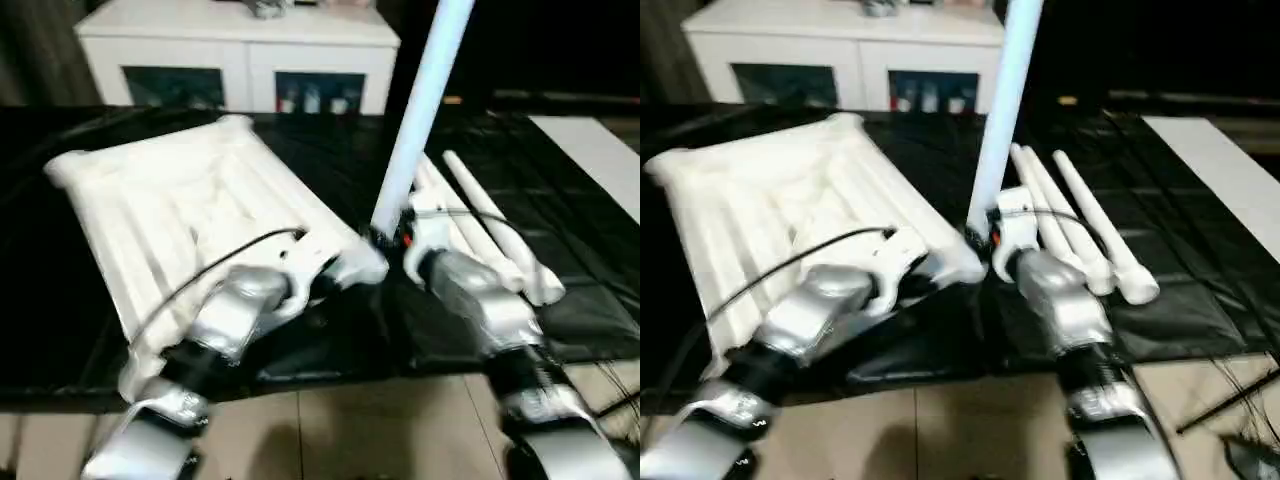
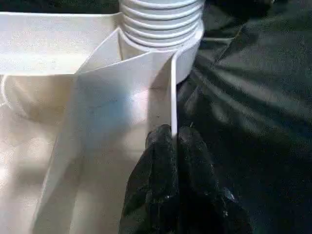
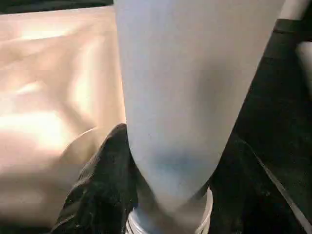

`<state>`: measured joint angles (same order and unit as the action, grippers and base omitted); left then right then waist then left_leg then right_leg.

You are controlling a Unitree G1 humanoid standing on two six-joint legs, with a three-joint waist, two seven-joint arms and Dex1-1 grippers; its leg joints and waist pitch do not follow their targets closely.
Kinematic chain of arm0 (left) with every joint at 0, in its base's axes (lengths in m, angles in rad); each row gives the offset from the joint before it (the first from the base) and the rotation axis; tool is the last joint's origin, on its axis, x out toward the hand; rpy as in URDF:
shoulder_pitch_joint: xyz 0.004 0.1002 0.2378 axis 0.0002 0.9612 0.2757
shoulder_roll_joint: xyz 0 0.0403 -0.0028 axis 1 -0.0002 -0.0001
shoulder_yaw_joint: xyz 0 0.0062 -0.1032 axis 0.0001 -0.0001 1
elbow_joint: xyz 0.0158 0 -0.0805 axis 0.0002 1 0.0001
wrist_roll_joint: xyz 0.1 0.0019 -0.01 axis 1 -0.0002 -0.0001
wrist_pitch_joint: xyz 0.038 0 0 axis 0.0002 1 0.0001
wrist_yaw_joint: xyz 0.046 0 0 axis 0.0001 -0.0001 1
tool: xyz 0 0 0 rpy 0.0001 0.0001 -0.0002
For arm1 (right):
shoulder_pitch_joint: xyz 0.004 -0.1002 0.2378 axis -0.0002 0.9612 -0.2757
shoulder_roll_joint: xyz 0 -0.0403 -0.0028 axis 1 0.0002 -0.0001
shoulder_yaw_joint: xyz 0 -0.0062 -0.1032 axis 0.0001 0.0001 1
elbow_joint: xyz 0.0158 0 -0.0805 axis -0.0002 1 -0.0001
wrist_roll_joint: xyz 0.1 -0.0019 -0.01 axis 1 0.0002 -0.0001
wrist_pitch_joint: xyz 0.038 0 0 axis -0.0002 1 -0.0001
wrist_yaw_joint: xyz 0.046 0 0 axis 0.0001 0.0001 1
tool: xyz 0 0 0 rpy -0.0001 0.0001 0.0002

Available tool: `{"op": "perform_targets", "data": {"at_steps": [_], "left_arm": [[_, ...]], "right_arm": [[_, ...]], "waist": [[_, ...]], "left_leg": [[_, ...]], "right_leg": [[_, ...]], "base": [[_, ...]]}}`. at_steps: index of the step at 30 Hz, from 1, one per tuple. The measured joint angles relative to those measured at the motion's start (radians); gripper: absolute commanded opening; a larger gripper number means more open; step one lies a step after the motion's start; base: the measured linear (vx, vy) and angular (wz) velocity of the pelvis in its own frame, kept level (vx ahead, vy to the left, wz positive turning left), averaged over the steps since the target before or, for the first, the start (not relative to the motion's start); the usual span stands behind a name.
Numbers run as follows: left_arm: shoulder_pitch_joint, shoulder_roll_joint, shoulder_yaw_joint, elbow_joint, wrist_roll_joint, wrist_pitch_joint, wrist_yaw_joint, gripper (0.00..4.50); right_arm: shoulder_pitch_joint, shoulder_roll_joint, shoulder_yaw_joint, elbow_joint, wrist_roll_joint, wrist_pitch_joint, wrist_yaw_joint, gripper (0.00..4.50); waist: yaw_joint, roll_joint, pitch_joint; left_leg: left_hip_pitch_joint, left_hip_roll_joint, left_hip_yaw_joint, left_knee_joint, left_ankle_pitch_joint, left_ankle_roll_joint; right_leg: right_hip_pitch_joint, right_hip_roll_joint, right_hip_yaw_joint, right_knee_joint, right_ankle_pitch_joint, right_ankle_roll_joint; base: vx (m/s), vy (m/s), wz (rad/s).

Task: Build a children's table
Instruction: Rotate leg to tighten

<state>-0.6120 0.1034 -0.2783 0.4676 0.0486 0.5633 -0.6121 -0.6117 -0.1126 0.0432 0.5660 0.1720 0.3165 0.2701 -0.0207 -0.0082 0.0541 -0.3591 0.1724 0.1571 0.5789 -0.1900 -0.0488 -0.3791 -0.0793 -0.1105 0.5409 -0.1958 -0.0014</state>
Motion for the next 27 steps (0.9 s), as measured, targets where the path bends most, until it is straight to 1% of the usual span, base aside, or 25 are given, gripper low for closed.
{"op": "perform_targets", "data": {"at_steps": [2, 5, 10, 15, 22, 23, 24, 25, 26, 27], "left_arm": [[-0.009, -0.016, 0.005, 0.000, 0.005, 0.024, 0.031, 0.00], [-0.012, -0.043, 0.020, -0.012, 0.021, 0.066, 0.075, 0.00], [-0.014, -0.074, 0.030, -0.046, 0.027, 0.121, 0.133, 0.00], [-0.014, -0.072, 0.035, -0.052, 0.027, 0.130, 0.138, 0.00], [-0.014, -0.060, 0.036, -0.057, 0.026, 0.129, 0.136, 0.00], [-0.014, -0.055, 0.034, -0.060, 0.024, 0.128, 0.131, 0.00], [-0.014, -0.053, 0.033, -0.062, 0.024, 0.128, 0.128, 0.00], [-0.014, -0.052, 0.033, -0.063, 0.024, 0.128, 0.126, 0.00], [-0.013, -0.052, 0.033, -0.081, 0.019, 0.127, 0.112, 0.00], [-0.011, -0.052, 0.025, -0.083, 0.018, 0.127, 0.104, 0.00]], "right_arm": [[-0.026, 0.018, -0.005, 0.028, -0.009, -0.001, -0.045, 1.86], [-0.074, 0.055, -0.012, 0.088, -0.020, -0.004, -0.122, 1.86], [-0.127, 0.104, -0.041, 0.179, -0.028, -0.051, -0.225, 1.86], [-0.140, 0.113, -0.044, 0.207, -0.035, -0.073, -0.237, 1.86], [-0.158, 0.114, -0.035, 0.269, -0.057, -0.166, -0.193, 1.86], [-0.157, 0.109, -0.035, 0.270, -0.057, -0.175, -0.174, 2.20], [-0.156, 0.106, -0.036, 0.270, -0.056, -0.178, -0.164, 2.41], [-0.156, 0.104, -0.037, 0.269, -0.056, -0.180, -0.158, 2.55], [-0.150, 0.092, -0.037, 0.281, -0.057, -0.177, -0.150, 2.58], [-0.137, 0.088, -0.038, 0.280, -0.057, -0.185, -0.139, 2.65]], "waist": [[-0.002, 0.000, 0.000], [-0.006, 0.000, 0.000], [-0.012, 0.000, 0.000], [-0.013, 0.001, 0.000], [-0.016, 0.003, 0.003], [-0.016, 0.004, 0.004], [-0.016, 0.004, 0.005], [-0.015, 0.005, 0.005], [-0.010, 0.004, 0.005], [-0.001, 0.004, 0.006]], "left_leg": [[-0.002, 0.000, -0.003, 0.000, 0.000, 0.000], [0.001, 0.000, -0.003, 0.000, 0.000, 0.000], [0.004, -0.001, -0.003, 0.000, 0.000, 0.000], [0.006, -0.001, -0.002, 0.000, 0.000, -0.001], [0.006, -0.001, -0.002, -0.001, 0.000, -0.001], [0.005, -0.001, -0.002, -0.001, 0.000, -0.001], [0.004, -0.001, -0.002, -0.001, 0.000, -0.001], [0.003, -0.001, -0.002, -0.001, 0.000, -0.001], [0.001, -0.001, -0.001, -0.001, 0.000, -0.001], [-0.002, -0.001, 0.001, -0.001, 0.000, -0.001]], "right_leg": [[-0.001, -0.001, -0.004, -0.002, 0.000, -0.001], [-0.002, -0.001, -0.004, -0.001, 0.001, -0.001], [-0.004, -0.001, -0.004, -0.001, 0.002, -0.003], [-0.004, -0.001, -0.004, 0.000, 0.006, -0.009], [-0.006, -0.001, -0.004, 0.000, 0.006, -0.009], [-0.008, -0.001, -0.004, 0.000, 0.006, -0.009], [-0.009, -0.001, -0.004, 0.000, 0.006, -0.009], [-0.010, -0.001, -0.004, 0.000, 0.007, -0.011], [-0.011, -0.001, -0.004, 0.000, 0.009, -0.015], [-0.014, -0.001, -0.002, 0.000, 0.013, -0.021]], "base": [[0.000, 0.000, 0.00], [0.000, 0.000, 0.00], [0.000, 0.000, 0.00], [0.000, 0.000, 0.00], [0.000, 0.000, 0.00], [0.000, 0.000, 0.00], [0.000, 0.000, 0.00], [0.000, 0.000, 0.00], [0.000, 0.000, 0.00], [0.000, 0.000, 0.00]]}}
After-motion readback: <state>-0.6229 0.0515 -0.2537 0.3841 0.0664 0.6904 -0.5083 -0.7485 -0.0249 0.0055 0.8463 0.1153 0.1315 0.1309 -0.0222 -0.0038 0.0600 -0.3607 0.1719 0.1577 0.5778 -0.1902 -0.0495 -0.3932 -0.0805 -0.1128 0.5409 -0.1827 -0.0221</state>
